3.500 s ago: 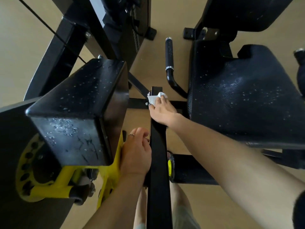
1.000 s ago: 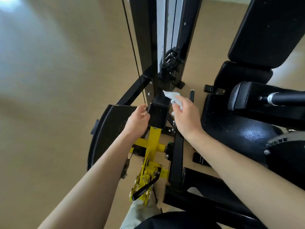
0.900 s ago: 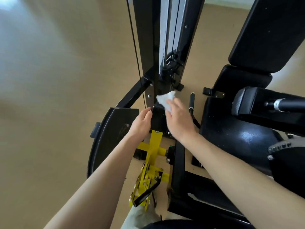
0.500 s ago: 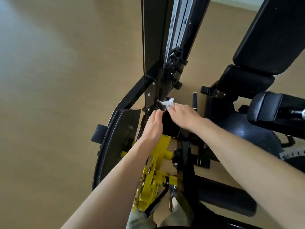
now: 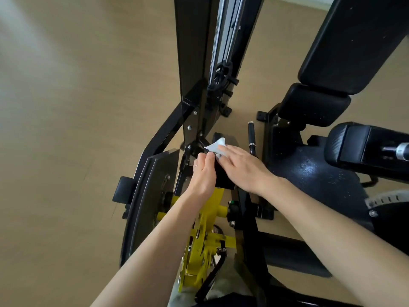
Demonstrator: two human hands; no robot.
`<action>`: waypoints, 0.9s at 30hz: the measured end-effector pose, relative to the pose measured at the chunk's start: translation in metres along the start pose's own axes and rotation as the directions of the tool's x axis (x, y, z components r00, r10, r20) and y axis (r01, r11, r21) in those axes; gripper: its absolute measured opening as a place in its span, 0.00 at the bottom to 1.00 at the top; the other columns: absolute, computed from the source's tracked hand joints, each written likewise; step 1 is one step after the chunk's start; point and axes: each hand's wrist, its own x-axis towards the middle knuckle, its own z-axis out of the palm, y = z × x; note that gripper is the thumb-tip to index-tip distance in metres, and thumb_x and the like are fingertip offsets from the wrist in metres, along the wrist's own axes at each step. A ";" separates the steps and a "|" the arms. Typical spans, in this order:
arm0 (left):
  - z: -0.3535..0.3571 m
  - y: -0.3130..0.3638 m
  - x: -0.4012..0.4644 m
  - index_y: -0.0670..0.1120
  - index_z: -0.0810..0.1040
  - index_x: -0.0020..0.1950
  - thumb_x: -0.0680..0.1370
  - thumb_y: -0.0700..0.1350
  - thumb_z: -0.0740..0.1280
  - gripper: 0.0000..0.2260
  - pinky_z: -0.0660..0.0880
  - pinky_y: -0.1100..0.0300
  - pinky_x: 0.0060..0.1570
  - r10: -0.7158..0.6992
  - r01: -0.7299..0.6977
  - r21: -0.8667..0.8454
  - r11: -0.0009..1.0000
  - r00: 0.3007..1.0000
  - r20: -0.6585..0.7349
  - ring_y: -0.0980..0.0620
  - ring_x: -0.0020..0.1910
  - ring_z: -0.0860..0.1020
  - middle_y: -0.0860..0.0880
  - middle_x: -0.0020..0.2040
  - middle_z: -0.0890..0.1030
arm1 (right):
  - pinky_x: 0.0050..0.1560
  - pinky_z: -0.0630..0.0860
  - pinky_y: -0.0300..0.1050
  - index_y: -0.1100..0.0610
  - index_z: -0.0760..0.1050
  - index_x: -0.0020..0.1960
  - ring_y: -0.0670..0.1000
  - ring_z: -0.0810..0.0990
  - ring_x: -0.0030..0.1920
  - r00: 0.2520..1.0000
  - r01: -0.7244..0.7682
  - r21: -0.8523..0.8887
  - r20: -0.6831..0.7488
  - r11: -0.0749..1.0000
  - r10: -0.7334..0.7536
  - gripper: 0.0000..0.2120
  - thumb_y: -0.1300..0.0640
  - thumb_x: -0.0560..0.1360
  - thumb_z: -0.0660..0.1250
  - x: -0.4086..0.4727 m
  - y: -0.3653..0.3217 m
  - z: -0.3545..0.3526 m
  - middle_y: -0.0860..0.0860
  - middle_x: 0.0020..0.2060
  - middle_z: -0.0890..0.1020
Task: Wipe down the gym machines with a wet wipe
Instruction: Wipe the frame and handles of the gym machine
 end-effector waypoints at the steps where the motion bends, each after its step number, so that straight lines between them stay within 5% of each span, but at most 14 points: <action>1: 0.001 0.000 0.002 0.47 0.70 0.55 0.86 0.54 0.51 0.14 0.70 0.51 0.60 0.000 0.000 0.004 1.000 1.000 -0.015 0.52 0.54 0.70 0.49 0.54 0.70 | 0.79 0.55 0.50 0.51 0.60 0.81 0.49 0.57 0.80 0.999 -0.012 0.010 0.045 1.000 0.012 0.25 0.44 0.86 0.47 0.009 -0.002 -0.005 0.49 0.80 0.63; 5: 0.003 0.003 0.006 0.51 0.69 0.52 0.85 0.55 0.51 0.12 0.71 0.47 0.63 -0.042 0.044 0.026 0.999 0.997 -0.057 0.48 0.59 0.72 0.48 0.55 0.71 | 0.76 0.58 0.55 0.50 0.62 0.79 0.54 0.60 0.79 0.974 -0.059 0.048 0.220 0.997 0.047 0.24 0.48 0.87 0.42 0.059 0.003 -0.019 0.53 0.79 0.64; 10: 0.012 0.013 0.014 0.48 0.67 0.55 0.85 0.54 0.54 0.10 0.68 0.57 0.46 -0.065 0.083 0.120 0.989 0.987 -0.145 0.55 0.48 0.70 0.51 0.53 0.69 | 0.79 0.54 0.59 0.51 0.51 0.83 0.56 0.55 0.81 0.921 -0.236 0.118 0.345 0.964 0.183 0.34 0.41 0.79 0.46 0.135 0.039 -0.009 0.53 0.82 0.56; 12: 0.016 0.015 0.018 0.48 0.67 0.52 0.85 0.54 0.55 0.10 0.68 0.58 0.43 -0.082 0.111 0.151 0.982 0.979 -0.187 0.55 0.46 0.70 0.51 0.52 0.69 | 0.79 0.53 0.60 0.51 0.50 0.83 0.58 0.54 0.81 0.916 -0.245 0.110 0.351 0.963 0.193 0.32 0.43 0.82 0.46 0.151 0.047 -0.007 0.55 0.82 0.55; 17: 0.022 0.019 0.023 0.46 0.68 0.55 0.85 0.52 0.55 0.10 0.68 0.58 0.41 -0.116 0.173 0.216 0.961 0.960 -0.254 0.51 0.48 0.71 0.47 0.54 0.72 | 0.74 0.61 0.55 0.57 0.61 0.80 0.60 0.65 0.76 0.901 -0.320 0.177 0.359 0.931 0.242 0.29 0.43 0.84 0.46 0.176 0.062 -0.007 0.57 0.77 0.65; 20: 0.023 0.022 0.022 0.45 0.67 0.57 0.86 0.52 0.54 0.10 0.66 0.58 0.41 -0.133 0.190 0.238 0.953 0.962 -0.237 0.52 0.47 0.70 0.46 0.56 0.71 | 0.62 0.67 0.48 0.60 0.68 0.76 0.57 0.73 0.68 0.886 -0.430 0.358 0.342 0.829 0.313 0.28 0.43 0.83 0.54 0.180 0.077 -0.001 0.54 0.69 0.73; 23: 0.023 0.025 0.021 0.45 0.66 0.58 0.86 0.51 0.53 0.11 0.65 0.60 0.40 -0.143 0.201 0.265 0.943 0.964 -0.225 0.52 0.47 0.69 0.44 0.58 0.71 | 0.60 0.72 0.49 0.60 0.73 0.70 0.57 0.77 0.61 0.865 -0.501 0.511 0.325 0.699 0.382 0.25 0.46 0.81 0.59 0.172 0.087 0.002 0.54 0.62 0.78; 27: 0.022 0.027 0.021 0.45 0.66 0.60 0.86 0.51 0.53 0.11 0.66 0.59 0.39 -0.157 0.211 0.268 0.940 0.966 -0.207 0.51 0.48 0.70 0.43 0.58 0.72 | 0.48 0.75 0.45 0.58 0.78 0.61 0.56 0.80 0.48 0.828 -0.536 0.731 0.357 0.423 0.432 0.17 0.48 0.80 0.62 0.160 0.089 0.010 0.54 0.49 0.81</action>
